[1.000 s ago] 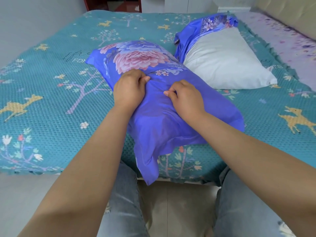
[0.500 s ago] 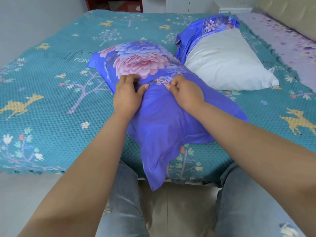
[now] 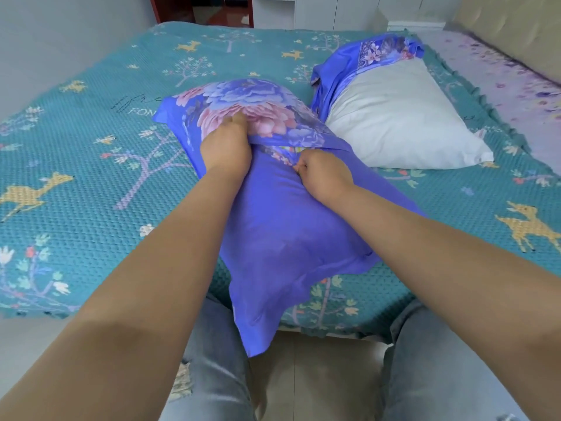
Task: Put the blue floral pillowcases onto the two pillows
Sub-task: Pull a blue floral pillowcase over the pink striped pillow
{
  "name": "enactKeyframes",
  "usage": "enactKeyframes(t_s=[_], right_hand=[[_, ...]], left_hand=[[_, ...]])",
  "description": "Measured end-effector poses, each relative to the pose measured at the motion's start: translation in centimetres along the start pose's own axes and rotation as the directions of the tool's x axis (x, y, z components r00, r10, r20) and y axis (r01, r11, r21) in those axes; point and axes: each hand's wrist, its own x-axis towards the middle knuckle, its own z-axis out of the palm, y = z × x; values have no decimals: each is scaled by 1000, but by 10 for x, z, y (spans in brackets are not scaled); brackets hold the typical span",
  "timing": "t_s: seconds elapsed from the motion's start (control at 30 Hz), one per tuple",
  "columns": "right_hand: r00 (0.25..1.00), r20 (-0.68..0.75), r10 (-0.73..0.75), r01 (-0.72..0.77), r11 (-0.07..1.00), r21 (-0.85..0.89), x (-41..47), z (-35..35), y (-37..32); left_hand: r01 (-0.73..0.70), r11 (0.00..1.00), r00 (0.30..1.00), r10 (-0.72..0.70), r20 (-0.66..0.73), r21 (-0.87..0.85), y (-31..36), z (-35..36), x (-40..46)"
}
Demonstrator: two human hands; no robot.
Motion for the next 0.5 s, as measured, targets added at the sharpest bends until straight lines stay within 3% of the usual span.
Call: enactKeyframes(t_s=[0.07,0.17,0.27,0.37,0.5], right_hand=[[999,20,-45,46,995,-86,3,1,-1],[998,-40,-56,50,988,-145,15,-10,1],[989,-135,-67,55,995,-88,21,-16,3],[975,-183,-122,122,992,-7,16,-15,3],[979,-41,-199,196,978,-63,17,-12,-1]], left_hand=[[46,998,998,-44,48,-46,-8,2,-1],[3,993,1000,-4,-6,-120,-6,-9,-7],[-24,976,999,16,-35,-216,-3,-16,-11],[98,932,995,-87,46,-350,-7,-15,-6],[189,849,982,-156,108,-493,-6,-17,4]])
